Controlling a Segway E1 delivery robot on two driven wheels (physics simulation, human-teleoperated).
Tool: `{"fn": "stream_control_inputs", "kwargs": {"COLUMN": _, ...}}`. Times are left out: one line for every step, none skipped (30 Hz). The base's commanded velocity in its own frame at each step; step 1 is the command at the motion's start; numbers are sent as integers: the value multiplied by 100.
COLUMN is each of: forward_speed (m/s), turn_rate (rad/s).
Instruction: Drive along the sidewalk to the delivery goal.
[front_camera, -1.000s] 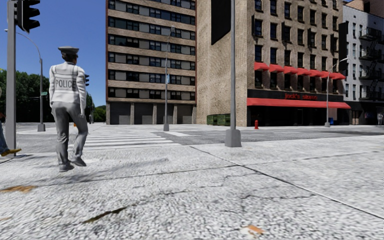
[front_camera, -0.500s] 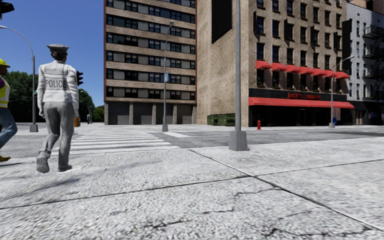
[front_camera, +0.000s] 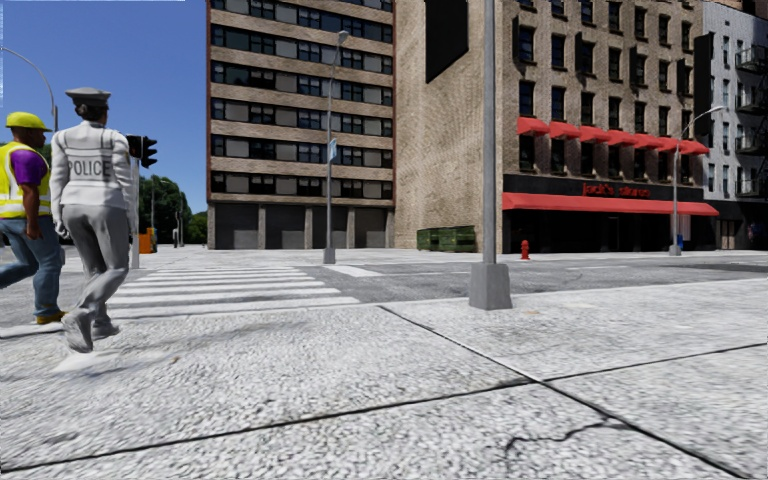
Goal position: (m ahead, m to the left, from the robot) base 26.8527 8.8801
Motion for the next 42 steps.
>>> {"fn": "stream_control_inputs", "kwargs": {"forward_speed": 105, "turn_rate": 33}}
{"fn": "stream_control_inputs", "kwargs": {"forward_speed": 105, "turn_rate": 34}}
{"fn": "stream_control_inputs", "kwargs": {"forward_speed": 105, "turn_rate": 34}}
{"fn": "stream_control_inputs", "kwargs": {"forward_speed": 105, "turn_rate": 34}}
{"fn": "stream_control_inputs", "kwargs": {"forward_speed": 105, "turn_rate": 34}}
{"fn": "stream_control_inputs", "kwargs": {"forward_speed": 105, "turn_rate": 32}}
{"fn": "stream_control_inputs", "kwargs": {"forward_speed": 105, "turn_rate": 23}}
{"fn": "stream_control_inputs", "kwargs": {"forward_speed": 105, "turn_rate": 18}}
{"fn": "stream_control_inputs", "kwargs": {"forward_speed": 105, "turn_rate": 18}}
{"fn": "stream_control_inputs", "kwargs": {"forward_speed": 105, "turn_rate": 13}}
{"fn": "stream_control_inputs", "kwargs": {"forward_speed": 105, "turn_rate": 1}}
{"fn": "stream_control_inputs", "kwargs": {"forward_speed": 105, "turn_rate": 0}}
{"fn": "stream_control_inputs", "kwargs": {"forward_speed": 105, "turn_rate": 0}}
{"fn": "stream_control_inputs", "kwargs": {"forward_speed": 105, "turn_rate": 0}}
{"fn": "stream_control_inputs", "kwargs": {"forward_speed": 105, "turn_rate": 0}}
{"fn": "stream_control_inputs", "kwargs": {"forward_speed": 105, "turn_rate": 5}}
{"fn": "stream_control_inputs", "kwargs": {"forward_speed": 105, "turn_rate": 8}}
{"fn": "stream_control_inputs", "kwargs": {"forward_speed": 105, "turn_rate": 8}}
{"fn": "stream_control_inputs", "kwargs": {"forward_speed": 105, "turn_rate": 8}}
{"fn": "stream_control_inputs", "kwargs": {"forward_speed": 105, "turn_rate": 9}}
{"fn": "stream_control_inputs", "kwargs": {"forward_speed": 106, "turn_rate": 9}}
{"fn": "stream_control_inputs", "kwargs": {"forward_speed": 106, "turn_rate": 9}}
{"fn": "stream_control_inputs", "kwargs": {"forward_speed": 108, "turn_rate": 9}}
{"fn": "stream_control_inputs", "kwargs": {"forward_speed": 109, "turn_rate": 8}}
{"fn": "stream_control_inputs", "kwargs": {"forward_speed": 109, "turn_rate": 8}}
{"fn": "stream_control_inputs", "kwargs": {"forward_speed": 109, "turn_rate": 8}}
{"fn": "stream_control_inputs", "kwargs": {"forward_speed": 110, "turn_rate": 7}}
{"fn": "stream_control_inputs", "kwargs": {"forward_speed": 112, "turn_rate": 11}}
{"fn": "stream_control_inputs", "kwargs": {"forward_speed": 115, "turn_rate": 15}}
{"fn": "stream_control_inputs", "kwargs": {"forward_speed": 115, "turn_rate": 15}}
{"fn": "stream_control_inputs", "kwargs": {"forward_speed": 119, "turn_rate": 16}}
{"fn": "stream_control_inputs", "kwargs": {"forward_speed": 122, "turn_rate": 16}}
{"fn": "stream_control_inputs", "kwargs": {"forward_speed": 125, "turn_rate": 16}}
{"fn": "stream_control_inputs", "kwargs": {"forward_speed": 125, "turn_rate": 16}}
{"fn": "stream_control_inputs", "kwargs": {"forward_speed": 125, "turn_rate": 17}}
{"fn": "stream_control_inputs", "kwargs": {"forward_speed": 126, "turn_rate": 17}}
{"fn": "stream_control_inputs", "kwargs": {"forward_speed": 130, "turn_rate": 17}}
{"fn": "stream_control_inputs", "kwargs": {"forward_speed": 130, "turn_rate": 17}}
{"fn": "stream_control_inputs", "kwargs": {"forward_speed": 138, "turn_rate": 17}}
{"fn": "stream_control_inputs", "kwargs": {"forward_speed": 141, "turn_rate": 17}}
{"fn": "stream_control_inputs", "kwargs": {"forward_speed": 142, "turn_rate": 17}}
{"fn": "stream_control_inputs", "kwargs": {"forward_speed": 142, "turn_rate": 17}}
